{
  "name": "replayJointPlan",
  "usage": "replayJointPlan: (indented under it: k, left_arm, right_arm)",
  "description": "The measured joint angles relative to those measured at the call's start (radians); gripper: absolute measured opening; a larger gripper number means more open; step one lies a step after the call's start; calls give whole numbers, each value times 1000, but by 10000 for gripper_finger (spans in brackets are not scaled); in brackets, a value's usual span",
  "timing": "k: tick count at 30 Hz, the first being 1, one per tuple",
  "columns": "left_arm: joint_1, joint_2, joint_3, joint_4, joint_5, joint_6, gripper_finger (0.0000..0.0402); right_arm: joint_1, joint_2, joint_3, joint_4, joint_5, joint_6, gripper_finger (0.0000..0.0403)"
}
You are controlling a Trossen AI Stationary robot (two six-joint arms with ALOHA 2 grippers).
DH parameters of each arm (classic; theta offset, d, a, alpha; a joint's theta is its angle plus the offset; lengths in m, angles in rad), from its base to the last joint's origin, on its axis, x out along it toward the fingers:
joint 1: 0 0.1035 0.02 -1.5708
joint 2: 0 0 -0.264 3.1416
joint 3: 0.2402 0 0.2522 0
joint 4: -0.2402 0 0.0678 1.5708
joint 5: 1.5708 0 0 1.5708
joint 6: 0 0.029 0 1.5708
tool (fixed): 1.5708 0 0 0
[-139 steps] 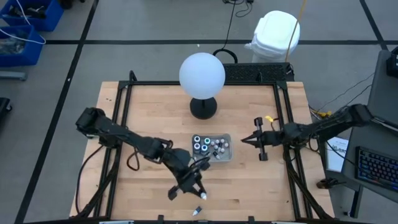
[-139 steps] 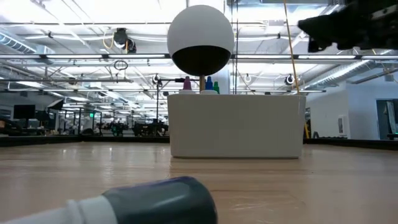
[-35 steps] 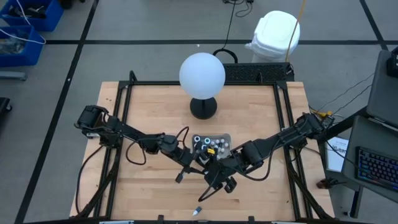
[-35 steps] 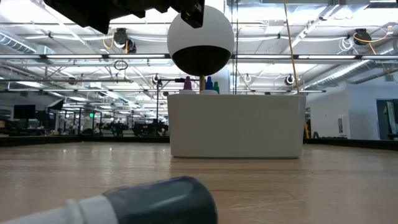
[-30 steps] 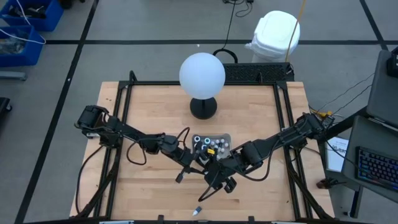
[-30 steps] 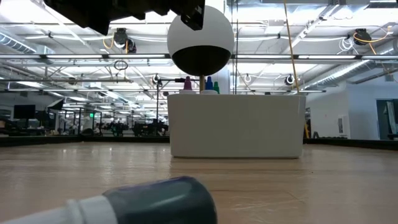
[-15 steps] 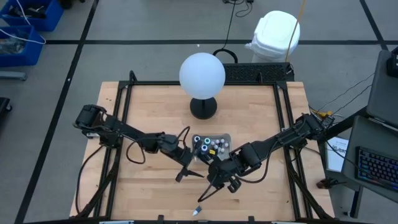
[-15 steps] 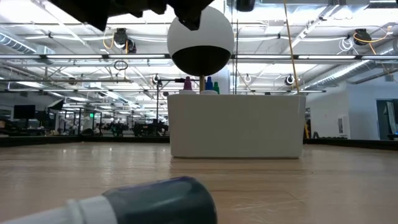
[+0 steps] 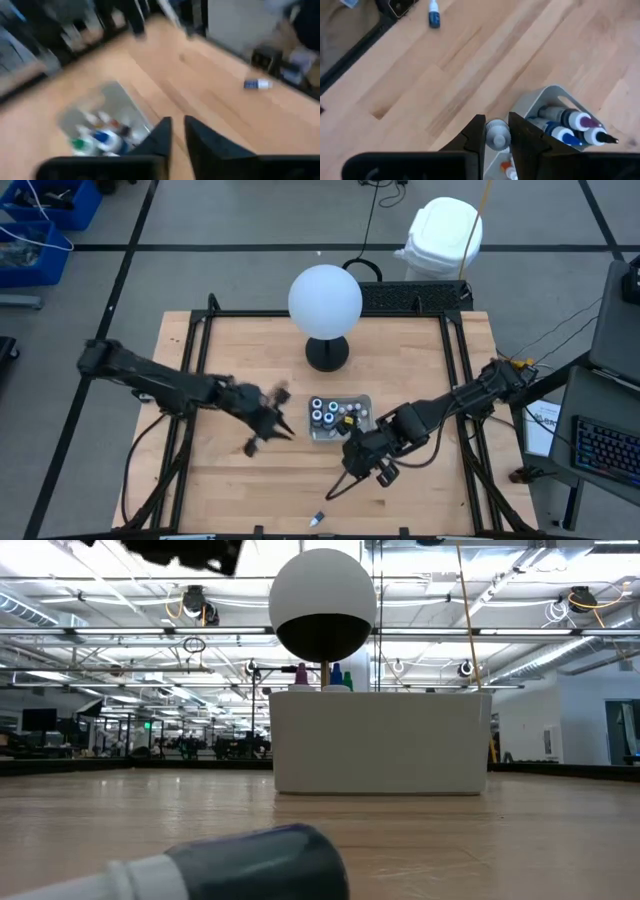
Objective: Pick & Place food coloring
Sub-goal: Put the small black food coloring bottle into the gray bin
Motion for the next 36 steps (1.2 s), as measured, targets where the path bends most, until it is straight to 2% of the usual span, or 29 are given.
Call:
replayJointPlan:
  k: [3,9,13,16,25,36]
  left_arm:
    - [85,-154,-96,46,63,26,10]
    - [239,-350,-352,175,175,35,13]
    - [296,-396,-492,290,173,32,4]
    - [322,-403,-552,377,169,38,17]
    - [331,-401,-610,389,26,44,52]
    - [331,-401,-611,385,-138,86,40]
  right_arm:
    - [-39,-9,0,-4,-17,-27,55]
    - [-142,-9,-1,-75,-22,-91,55]
    - [-230,-30,-67,29,-96,-185,55]
    - [-300,-44,-121,105,-118,-226,55]
    - [-398,-95,-263,133,-95,-140,55]
    - [-397,-114,-500,343,-88,-35,55]
